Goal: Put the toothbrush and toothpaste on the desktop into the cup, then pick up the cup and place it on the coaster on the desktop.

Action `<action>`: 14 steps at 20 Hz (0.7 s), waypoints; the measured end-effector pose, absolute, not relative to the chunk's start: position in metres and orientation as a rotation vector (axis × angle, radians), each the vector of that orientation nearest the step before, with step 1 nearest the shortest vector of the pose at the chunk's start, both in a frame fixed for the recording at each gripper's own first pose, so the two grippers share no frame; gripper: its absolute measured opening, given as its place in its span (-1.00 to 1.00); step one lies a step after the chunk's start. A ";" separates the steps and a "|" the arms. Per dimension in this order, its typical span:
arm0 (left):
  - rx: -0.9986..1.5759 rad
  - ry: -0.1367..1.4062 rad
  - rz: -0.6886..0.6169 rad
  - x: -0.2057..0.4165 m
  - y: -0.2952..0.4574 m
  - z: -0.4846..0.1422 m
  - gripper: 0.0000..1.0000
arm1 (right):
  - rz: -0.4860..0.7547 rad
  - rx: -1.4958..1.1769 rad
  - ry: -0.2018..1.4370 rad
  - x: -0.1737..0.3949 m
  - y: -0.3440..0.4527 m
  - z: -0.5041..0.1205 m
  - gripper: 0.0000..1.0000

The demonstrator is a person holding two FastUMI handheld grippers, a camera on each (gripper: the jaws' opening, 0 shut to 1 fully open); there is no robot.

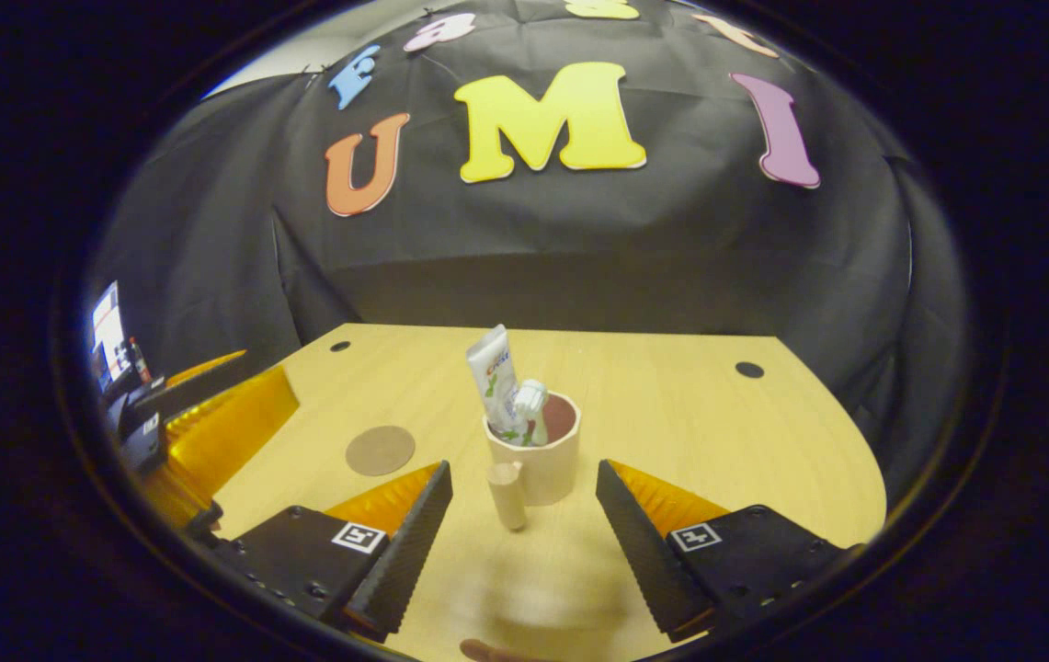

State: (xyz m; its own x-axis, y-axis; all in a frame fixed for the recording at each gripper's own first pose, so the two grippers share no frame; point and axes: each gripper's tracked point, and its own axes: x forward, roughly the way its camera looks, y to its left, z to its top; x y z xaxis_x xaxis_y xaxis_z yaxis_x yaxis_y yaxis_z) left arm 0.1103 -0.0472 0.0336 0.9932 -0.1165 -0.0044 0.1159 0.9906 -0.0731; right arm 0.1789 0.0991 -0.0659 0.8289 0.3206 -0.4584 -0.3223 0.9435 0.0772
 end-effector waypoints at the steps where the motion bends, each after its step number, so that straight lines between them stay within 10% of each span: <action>1: -0.076 0.012 -0.113 0.106 -0.041 0.029 0.93 | 0.317 0.007 0.535 0.184 0.101 -0.072 0.89; 14: -0.058 -0.010 -0.095 0.069 -0.008 0.010 0.93 | 0.054 0.028 1.066 0.222 0.111 -0.136 0.79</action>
